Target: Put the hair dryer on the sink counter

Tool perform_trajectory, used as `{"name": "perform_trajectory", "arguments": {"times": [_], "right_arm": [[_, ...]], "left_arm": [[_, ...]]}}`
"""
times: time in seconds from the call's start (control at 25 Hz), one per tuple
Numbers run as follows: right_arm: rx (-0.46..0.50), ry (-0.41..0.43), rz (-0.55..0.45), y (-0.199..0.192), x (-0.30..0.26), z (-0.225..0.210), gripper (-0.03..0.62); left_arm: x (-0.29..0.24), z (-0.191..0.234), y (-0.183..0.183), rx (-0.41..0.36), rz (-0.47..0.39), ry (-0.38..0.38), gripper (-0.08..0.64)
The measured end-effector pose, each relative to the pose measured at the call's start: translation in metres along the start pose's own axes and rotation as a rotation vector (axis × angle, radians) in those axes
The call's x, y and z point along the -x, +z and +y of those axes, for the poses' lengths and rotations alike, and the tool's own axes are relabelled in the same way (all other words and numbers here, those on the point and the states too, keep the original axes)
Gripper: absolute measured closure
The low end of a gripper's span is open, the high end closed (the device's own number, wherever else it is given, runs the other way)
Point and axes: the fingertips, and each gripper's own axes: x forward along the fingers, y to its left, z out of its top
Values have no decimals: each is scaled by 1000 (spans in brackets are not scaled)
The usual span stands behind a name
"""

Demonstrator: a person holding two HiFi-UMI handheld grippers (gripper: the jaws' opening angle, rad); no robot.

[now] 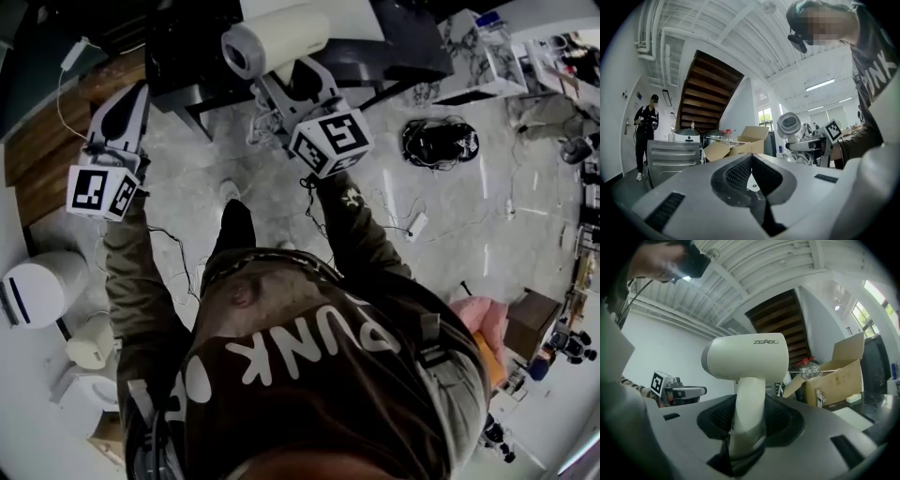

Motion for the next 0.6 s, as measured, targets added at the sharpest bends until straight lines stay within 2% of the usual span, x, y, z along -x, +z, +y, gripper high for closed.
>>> {"name": "perform_trajectory", "arguments": {"times": [0.32, 0.6], "right_arm": [[-15, -49, 115, -41, -112, -30, 428], [-65, -95, 258, -92, -180, -56, 426]], "left_arm": [[-59, 94, -54, 39, 20, -37, 566], [-105, 137, -96, 38, 33, -49, 566]]}}
